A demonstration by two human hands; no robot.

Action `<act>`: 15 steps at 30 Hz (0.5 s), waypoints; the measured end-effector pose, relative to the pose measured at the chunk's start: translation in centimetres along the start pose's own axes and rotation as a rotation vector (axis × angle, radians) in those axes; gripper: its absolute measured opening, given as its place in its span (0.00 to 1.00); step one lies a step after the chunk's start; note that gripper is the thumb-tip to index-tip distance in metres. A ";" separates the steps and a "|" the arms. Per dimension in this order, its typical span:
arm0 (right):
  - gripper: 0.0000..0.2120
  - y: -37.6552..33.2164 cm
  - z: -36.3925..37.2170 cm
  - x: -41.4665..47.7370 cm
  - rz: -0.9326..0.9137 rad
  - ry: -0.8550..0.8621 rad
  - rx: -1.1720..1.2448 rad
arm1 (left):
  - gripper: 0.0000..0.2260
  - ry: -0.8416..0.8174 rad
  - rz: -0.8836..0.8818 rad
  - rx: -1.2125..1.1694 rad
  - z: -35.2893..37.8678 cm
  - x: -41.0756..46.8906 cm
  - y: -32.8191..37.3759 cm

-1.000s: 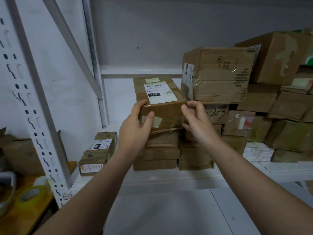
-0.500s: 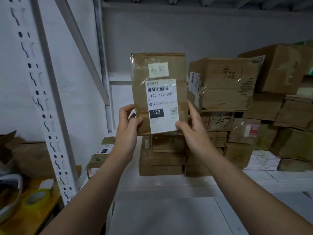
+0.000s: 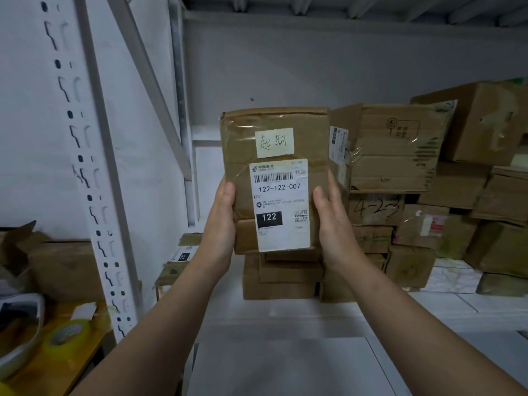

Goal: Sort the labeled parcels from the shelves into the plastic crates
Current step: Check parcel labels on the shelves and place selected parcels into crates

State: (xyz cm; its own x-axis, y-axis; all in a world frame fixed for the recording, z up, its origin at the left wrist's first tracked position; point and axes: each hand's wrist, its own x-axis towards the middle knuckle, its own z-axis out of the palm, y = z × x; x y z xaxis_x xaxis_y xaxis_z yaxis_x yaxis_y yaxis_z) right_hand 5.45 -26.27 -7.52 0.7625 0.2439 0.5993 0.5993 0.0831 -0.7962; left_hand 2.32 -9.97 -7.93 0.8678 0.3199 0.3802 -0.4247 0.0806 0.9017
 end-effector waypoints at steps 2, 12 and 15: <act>0.18 -0.1 0.2 0.1 0.016 -0.004 0.049 | 0.35 0.016 0.003 -0.012 0.1 0.1 0.2; 0.17 -0.2 1.1 1.2 0.035 0.010 0.086 | 0.33 0.021 -0.003 -0.043 -0.5 0.8 0.2; 0.16 -0.3 1.5 1.1 0.036 0.024 0.098 | 0.33 0.021 -0.004 -0.043 -0.7 0.6 0.4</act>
State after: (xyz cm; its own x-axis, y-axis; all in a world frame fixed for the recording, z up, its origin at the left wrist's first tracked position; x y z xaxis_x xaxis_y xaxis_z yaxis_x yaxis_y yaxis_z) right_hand 5.76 -24.53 -6.74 0.7892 0.2257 0.5712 0.5456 0.1695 -0.8208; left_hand 2.50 -9.05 -7.54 0.8640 0.3394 0.3719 -0.4325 0.1219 0.8934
